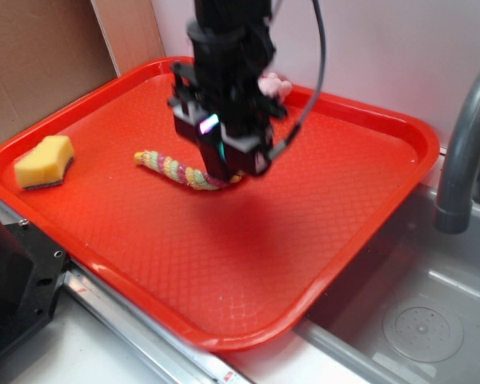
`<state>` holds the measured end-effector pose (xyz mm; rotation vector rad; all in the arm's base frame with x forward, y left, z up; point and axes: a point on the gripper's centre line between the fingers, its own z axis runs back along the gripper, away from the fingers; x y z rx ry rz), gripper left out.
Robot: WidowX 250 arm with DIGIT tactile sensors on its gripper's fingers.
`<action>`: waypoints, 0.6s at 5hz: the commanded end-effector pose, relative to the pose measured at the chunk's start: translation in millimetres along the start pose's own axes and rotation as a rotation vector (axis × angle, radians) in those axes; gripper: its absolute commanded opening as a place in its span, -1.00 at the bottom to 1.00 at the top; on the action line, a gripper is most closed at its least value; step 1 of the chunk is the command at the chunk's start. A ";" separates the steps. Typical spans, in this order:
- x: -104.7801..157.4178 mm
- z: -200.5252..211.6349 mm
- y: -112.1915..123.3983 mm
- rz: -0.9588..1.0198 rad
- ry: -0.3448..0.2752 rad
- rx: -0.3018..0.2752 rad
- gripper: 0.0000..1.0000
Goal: Grab the black box.
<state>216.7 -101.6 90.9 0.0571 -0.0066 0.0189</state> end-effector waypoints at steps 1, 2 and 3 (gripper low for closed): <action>1.2 71.4 70.1 0.074 -0.151 -0.232 -1.00; -4.2 85.4 90.5 0.104 -0.165 -0.263 -1.00; -0.6 85.8 89.5 0.103 -0.127 -0.245 -1.00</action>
